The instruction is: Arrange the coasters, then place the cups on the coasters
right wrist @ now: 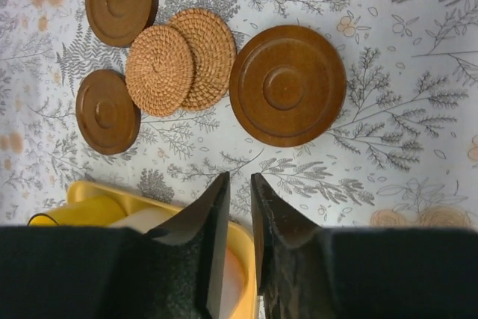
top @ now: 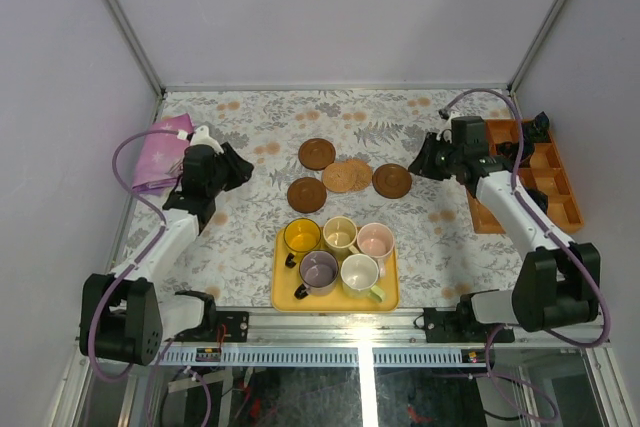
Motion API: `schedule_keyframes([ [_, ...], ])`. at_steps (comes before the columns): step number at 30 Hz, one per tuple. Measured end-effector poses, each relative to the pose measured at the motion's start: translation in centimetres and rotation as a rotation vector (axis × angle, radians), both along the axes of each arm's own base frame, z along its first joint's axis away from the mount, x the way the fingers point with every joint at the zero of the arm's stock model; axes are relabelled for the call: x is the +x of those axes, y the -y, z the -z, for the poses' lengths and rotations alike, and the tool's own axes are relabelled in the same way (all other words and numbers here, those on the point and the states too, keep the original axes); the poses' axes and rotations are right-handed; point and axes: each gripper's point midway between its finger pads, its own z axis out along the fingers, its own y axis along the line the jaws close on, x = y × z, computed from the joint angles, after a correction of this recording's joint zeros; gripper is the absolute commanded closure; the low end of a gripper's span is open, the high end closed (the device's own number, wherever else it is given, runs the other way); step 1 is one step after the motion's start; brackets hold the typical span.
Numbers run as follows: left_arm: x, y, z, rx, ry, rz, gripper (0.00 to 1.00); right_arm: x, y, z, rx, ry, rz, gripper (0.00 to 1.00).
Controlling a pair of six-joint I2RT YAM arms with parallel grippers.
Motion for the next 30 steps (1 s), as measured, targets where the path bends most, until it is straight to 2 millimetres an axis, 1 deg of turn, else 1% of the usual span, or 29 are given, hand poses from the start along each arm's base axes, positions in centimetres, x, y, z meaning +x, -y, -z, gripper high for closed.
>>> schedule_keyframes([
  [1,0.0,0.2,0.1,-0.005,-0.003,0.008,0.95,0.2,-0.2,0.2,-0.003,-0.008,-0.003,0.68],
  [2,-0.1,0.3,0.1,-0.015,-0.007,0.007,0.90,0.5,-0.5,0.3,-0.003,-0.014,-0.006,0.48],
  [3,-0.2,0.3,0.2,-0.013,-0.006,0.014,0.75,0.8,-0.6,0.3,-0.002,-0.019,-0.007,0.23],
  [4,-0.2,0.4,0.2,-0.013,-0.004,0.019,0.54,1.2,-0.9,0.3,0.000,-0.024,-0.010,0.05],
  [5,-0.3,0.4,0.2,-0.012,-0.003,0.020,0.23,1.5,-1.1,0.4,0.005,-0.029,-0.015,0.00],
  [6,-0.4,0.4,0.3,-0.012,-0.001,0.021,0.03,1.8,-1.4,0.4,0.012,-0.031,-0.020,0.01],
  [7,-0.6,0.4,0.3,-0.013,0.001,0.021,0.00,2.0,-1.7,0.3,0.024,-0.032,-0.032,0.01],
  [10,-1.0,0.4,0.1,-0.025,0.011,0.016,0.00,2.3,-3.0,0.0,0.092,-0.030,-0.070,0.01],
  [12,-1.2,0.4,-0.2,-0.026,0.023,0.017,0.00,2.4,-4.2,-0.6,0.157,-0.023,-0.102,0.01],
  [15,-1.3,0.3,-1.0,-0.024,0.049,0.019,0.00,2.9,-5.9,-2.5,0.261,0.020,-0.152,0.01],
  [18,-1.3,0.4,-1.4,-0.018,0.064,0.024,0.00,3.3,-6.9,-4.3,0.322,0.066,-0.187,0.01],
  [22,-1.2,0.3,-1.2,-0.007,0.064,0.029,0.00,4.2,-7.1,-6.9,0.334,0.108,-0.190,0.01],
  [26,-1.0,0.5,-0.8,-0.005,0.057,0.033,0.00,5.8,-6.6,-11.2,0.328,0.212,-0.174,0.01],
  [28,-0.9,0.6,-0.5,-0.004,0.048,0.035,0.00,6.1,-6.3,-13.1,0.338,0.270,-0.162,0.01],
  [30,-0.7,0.7,-0.5,-0.003,0.044,0.038,0.00,6.4,-5.5,-14.9,0.357,0.312,-0.107,0.01],
])
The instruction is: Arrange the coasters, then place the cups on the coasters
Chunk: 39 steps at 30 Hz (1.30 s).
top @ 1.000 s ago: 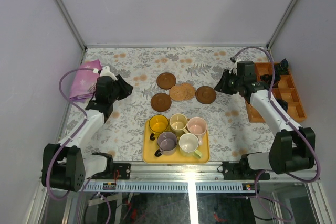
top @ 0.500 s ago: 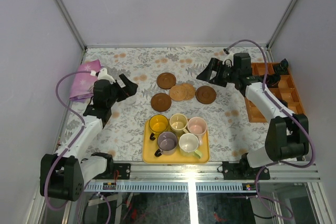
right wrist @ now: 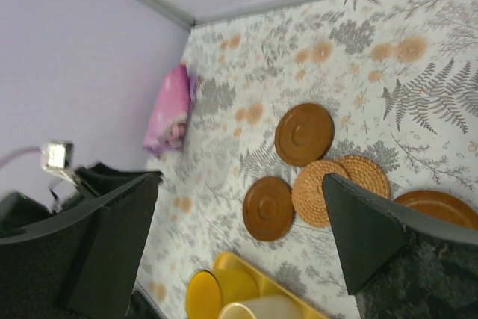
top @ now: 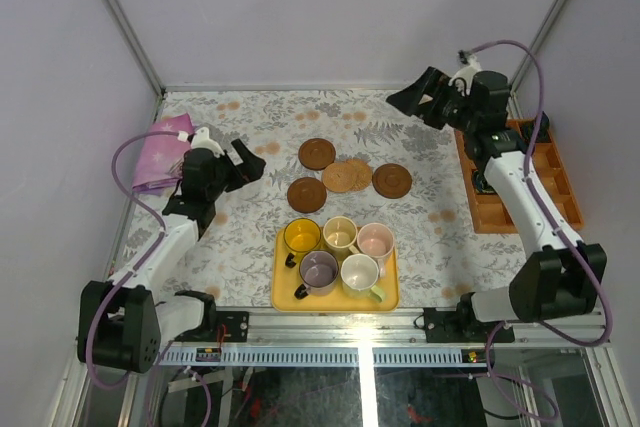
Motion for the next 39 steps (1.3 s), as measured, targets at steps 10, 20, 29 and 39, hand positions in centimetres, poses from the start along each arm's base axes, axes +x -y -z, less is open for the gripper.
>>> schedule_keyframes([
  [10,0.6,0.4,-1.2,0.001,0.028,0.009,0.00,2.3,8.3,-1.4,0.221,-0.008,0.321,0.00],
  [20,2.0,1.7,-1.4,0.084,0.032,0.047,0.00,1.2,9.7,4.0,-0.244,-0.054,0.505,0.17],
  [29,3.2,8.5,-0.6,0.205,0.024,0.202,0.23,0.2,3.8,11.6,-0.403,-0.187,0.249,0.73],
  [39,2.7,10.4,6.1,0.283,-0.122,0.274,1.00,-1.5,2.2,15.3,-0.530,-0.218,0.158,0.75],
])
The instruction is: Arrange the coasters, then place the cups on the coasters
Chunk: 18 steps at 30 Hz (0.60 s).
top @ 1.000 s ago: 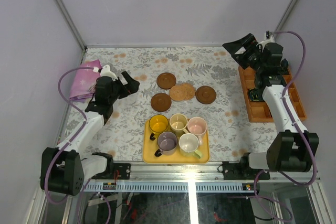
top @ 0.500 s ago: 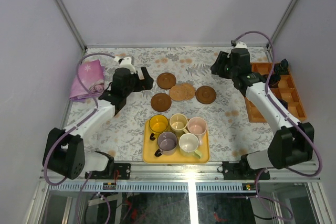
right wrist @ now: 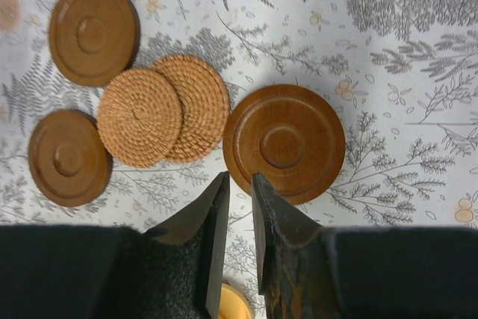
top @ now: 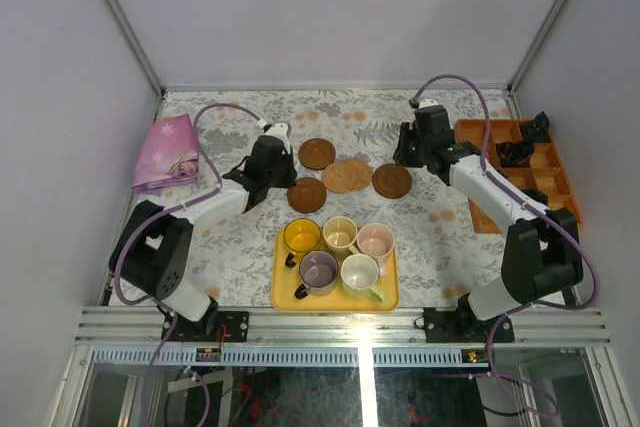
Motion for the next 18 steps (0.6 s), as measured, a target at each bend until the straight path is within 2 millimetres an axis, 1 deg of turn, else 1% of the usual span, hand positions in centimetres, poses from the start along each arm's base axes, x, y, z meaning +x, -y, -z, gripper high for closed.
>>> schedule_keyframes([
  [2,-0.1,0.3,0.6,0.003,-0.015,0.008,1.00,-0.3,0.0,1.1,-0.015,-0.025,-0.003,0.76],
  [6,-0.5,1.1,1.8,0.005,-0.049,0.038,1.00,-1.2,0.6,4.0,-0.052,-0.094,0.007,0.80],
  [10,-0.5,2.4,2.9,0.004,-0.079,0.072,1.00,-2.1,0.9,6.4,-0.074,-0.159,0.007,0.81],
  [12,-0.4,3.2,3.4,-0.003,-0.097,0.089,1.00,-2.3,0.9,7.3,-0.082,-0.181,0.006,0.82],
  [18,-0.2,3.8,5.6,0.010,-0.165,0.105,1.00,-2.3,0.9,8.8,-0.093,-0.216,0.002,0.82],
])
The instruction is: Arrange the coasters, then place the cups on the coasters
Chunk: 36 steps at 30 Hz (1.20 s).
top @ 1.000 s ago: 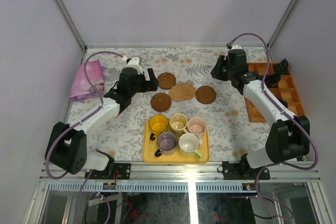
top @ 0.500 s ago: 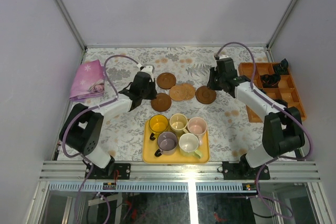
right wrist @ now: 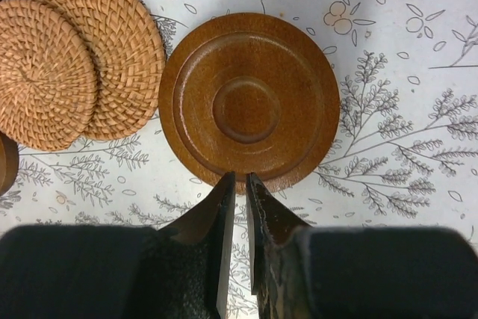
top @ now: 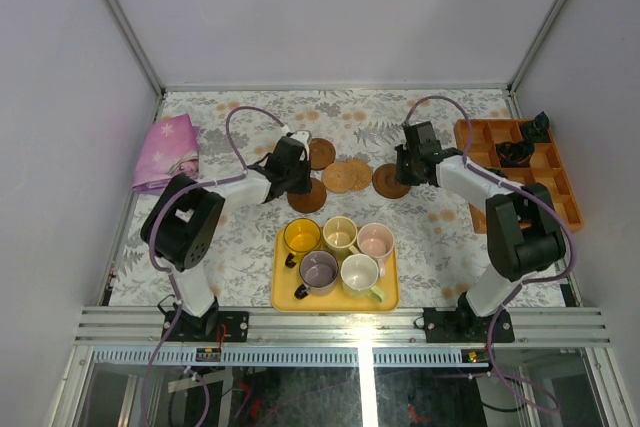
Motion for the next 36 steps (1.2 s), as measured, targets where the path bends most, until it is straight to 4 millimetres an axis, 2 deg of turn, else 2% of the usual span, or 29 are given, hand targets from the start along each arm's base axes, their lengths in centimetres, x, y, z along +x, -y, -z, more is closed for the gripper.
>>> schedule_keyframes([
  [7,-0.1,-0.1,1.9,0.032,-0.068,-0.009,1.00,0.4,-0.5,2.6,-0.005,-0.063,-0.011,0.81],
  [10,0.2,0.0,2.0,0.031,-0.075,-0.025,1.00,0.5,-0.6,3.7,-0.009,-0.091,-0.014,0.80],
  [19,2.2,-0.4,2.1,0.014,-0.088,-0.128,1.00,3.0,-1.4,4.2,-0.012,-0.079,-0.012,0.77],
  [23,3.5,-2.5,2.1,-0.014,-0.103,-0.214,1.00,4.1,-1.1,4.2,-0.041,-0.068,0.003,0.77],
  [30,6.2,-8.9,2.1,-0.033,-0.111,-0.395,1.00,6.2,0.1,4.3,-0.132,-0.049,0.053,0.78],
  [36,7.3,-11.7,2.0,-0.013,-0.126,-0.466,1.00,7.9,1.5,4.3,-0.195,-0.044,0.106,0.79],
])
